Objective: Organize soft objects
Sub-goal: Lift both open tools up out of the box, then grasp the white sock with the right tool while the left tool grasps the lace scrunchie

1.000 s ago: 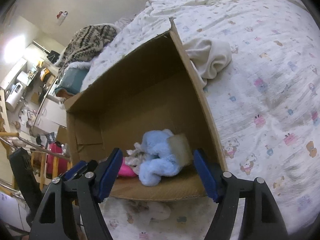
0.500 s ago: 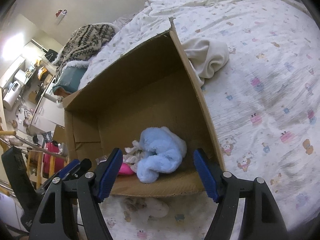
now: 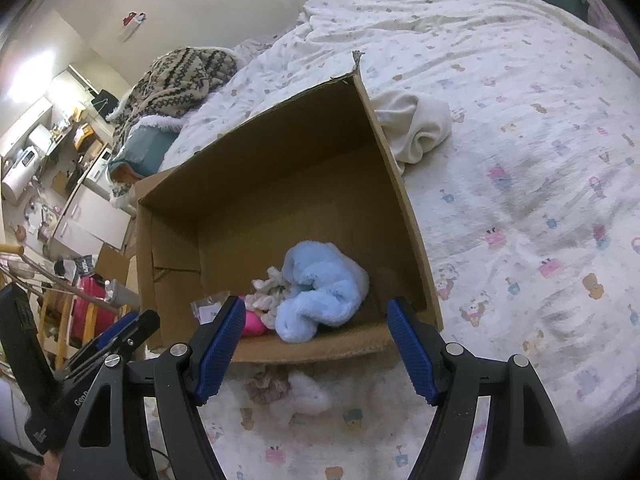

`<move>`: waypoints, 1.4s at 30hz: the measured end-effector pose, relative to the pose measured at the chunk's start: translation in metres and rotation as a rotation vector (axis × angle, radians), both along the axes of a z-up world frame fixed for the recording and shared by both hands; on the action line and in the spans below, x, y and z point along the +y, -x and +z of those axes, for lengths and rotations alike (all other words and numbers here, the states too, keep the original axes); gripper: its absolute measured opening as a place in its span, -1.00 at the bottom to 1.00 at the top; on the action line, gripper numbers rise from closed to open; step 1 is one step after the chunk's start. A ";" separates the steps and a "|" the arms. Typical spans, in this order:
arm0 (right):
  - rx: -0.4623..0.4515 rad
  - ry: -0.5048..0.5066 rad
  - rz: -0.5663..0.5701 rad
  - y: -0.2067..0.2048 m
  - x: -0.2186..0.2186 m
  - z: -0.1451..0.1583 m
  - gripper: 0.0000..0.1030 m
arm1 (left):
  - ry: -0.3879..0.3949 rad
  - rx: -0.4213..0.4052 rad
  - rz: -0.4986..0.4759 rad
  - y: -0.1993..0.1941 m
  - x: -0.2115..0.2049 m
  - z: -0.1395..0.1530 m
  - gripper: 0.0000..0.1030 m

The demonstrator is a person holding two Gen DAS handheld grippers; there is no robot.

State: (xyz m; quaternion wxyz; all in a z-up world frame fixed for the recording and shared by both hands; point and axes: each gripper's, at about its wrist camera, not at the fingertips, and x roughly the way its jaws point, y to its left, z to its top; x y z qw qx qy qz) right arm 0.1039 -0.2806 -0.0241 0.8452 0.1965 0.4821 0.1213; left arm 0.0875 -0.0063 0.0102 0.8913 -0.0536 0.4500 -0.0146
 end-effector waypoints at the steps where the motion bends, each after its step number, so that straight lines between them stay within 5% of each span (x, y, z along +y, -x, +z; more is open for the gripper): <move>1: 0.000 -0.001 -0.005 0.002 -0.001 0.000 0.51 | 0.001 0.000 0.003 0.002 0.001 0.000 0.11; 42: 0.114 -0.058 -0.043 0.047 0.000 -0.024 0.51 | -0.002 0.083 0.083 0.054 0.006 -0.022 0.11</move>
